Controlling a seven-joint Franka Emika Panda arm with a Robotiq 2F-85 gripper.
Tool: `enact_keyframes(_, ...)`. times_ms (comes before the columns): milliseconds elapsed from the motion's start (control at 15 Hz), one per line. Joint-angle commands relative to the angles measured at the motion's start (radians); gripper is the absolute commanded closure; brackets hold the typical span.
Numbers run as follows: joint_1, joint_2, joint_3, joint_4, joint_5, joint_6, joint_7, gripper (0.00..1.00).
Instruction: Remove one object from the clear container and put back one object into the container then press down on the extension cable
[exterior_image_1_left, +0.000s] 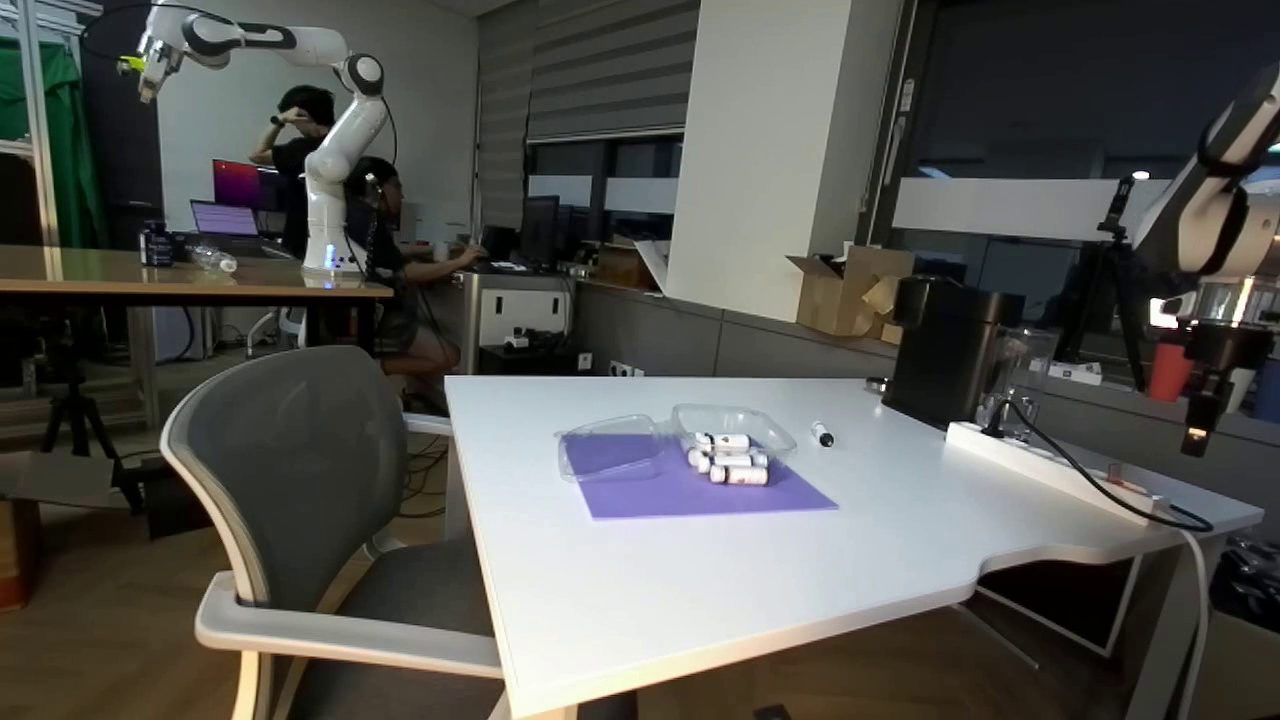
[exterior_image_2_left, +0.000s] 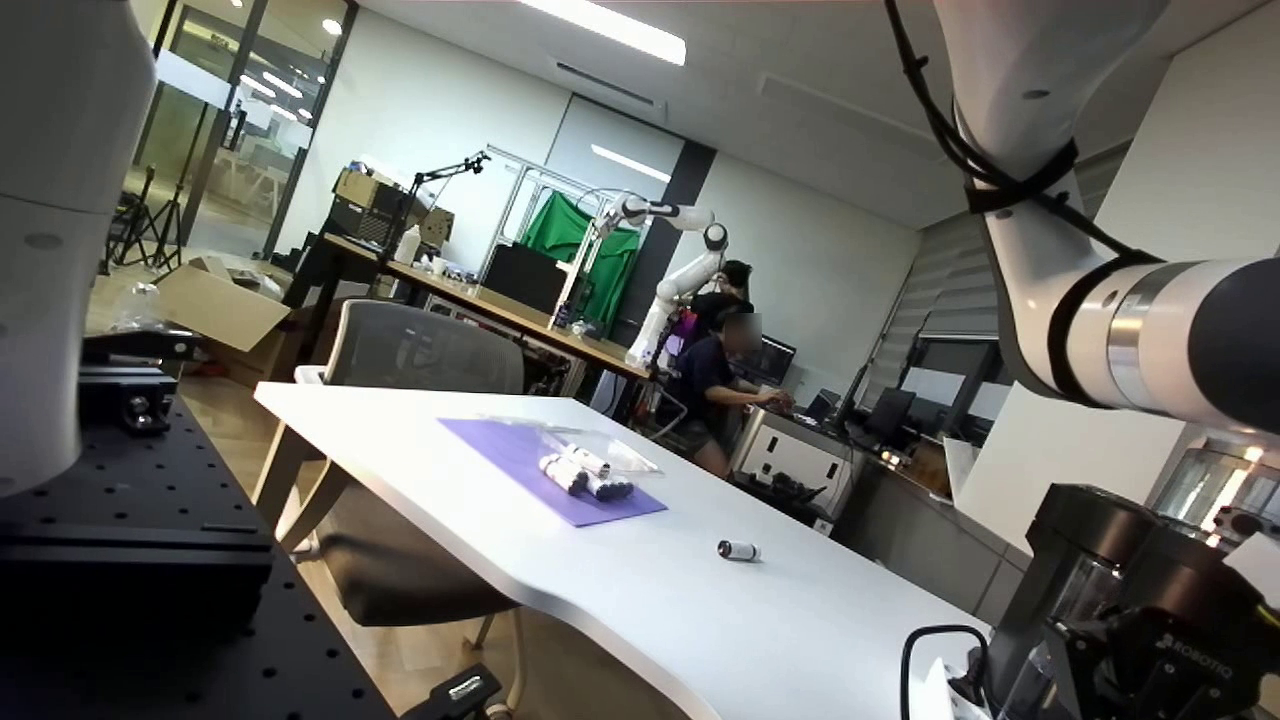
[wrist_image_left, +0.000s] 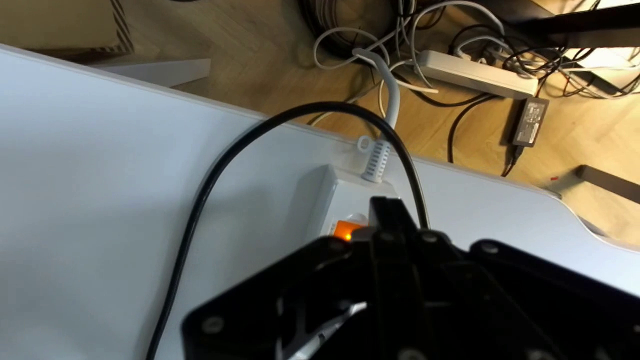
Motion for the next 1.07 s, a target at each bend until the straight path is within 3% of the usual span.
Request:
enact_keyframes(0, -0.018, 0.038, 0.018, 0.054, 0.013, -0.041, 0.006, 1.0)
enact_keyframes(1000, -0.047, 0.173, 0.068, 0.225, 0.117, -0.115, 0.048, 1.0)
